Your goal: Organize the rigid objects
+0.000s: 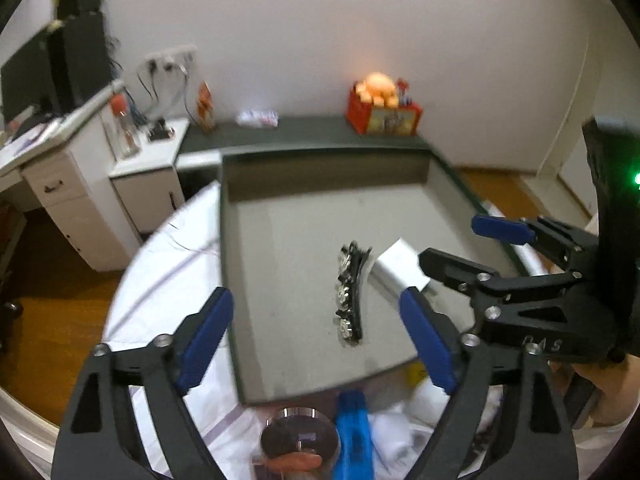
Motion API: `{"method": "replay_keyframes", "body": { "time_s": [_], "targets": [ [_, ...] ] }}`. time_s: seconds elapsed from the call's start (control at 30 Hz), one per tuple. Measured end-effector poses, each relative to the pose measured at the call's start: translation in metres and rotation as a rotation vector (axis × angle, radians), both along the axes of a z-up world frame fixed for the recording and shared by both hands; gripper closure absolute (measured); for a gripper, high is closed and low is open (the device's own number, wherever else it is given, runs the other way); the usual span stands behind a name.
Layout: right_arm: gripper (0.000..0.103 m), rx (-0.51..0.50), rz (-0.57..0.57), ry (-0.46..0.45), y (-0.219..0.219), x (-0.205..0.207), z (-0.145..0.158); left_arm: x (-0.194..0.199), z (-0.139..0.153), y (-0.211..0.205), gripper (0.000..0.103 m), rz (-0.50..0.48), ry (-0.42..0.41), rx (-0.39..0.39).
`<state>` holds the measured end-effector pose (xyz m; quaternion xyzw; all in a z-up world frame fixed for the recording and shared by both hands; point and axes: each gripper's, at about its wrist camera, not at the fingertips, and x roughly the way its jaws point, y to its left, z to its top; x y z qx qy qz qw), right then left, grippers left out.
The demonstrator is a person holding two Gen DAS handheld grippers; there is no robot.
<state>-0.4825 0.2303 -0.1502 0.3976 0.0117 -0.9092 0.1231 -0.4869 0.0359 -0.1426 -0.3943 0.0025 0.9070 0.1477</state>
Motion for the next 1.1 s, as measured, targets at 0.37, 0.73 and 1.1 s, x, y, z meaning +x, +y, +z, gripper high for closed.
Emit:
{"method": "replay_keyframes", "body": {
  "time_s": [0.37, 0.73, 1.1],
  "targets": [
    [0.0, -0.017, -0.053, 0.362, -0.01, 0.128, 0.089, 0.145, 0.083, -0.027, 0.0, 0.176, 0.388, -0.01],
    [0.0, -0.083, -0.091, 0.514, -0.007, 0.232, 0.127, 0.245, 0.123, -0.029, 0.0, 0.191, 0.558, -0.139],
    [0.0, -0.085, -0.091, 0.583, -0.015, 0.291, 0.15, 0.301, 0.145, -0.048, 0.0, 0.226, 0.626, -0.046]
  ]
}}
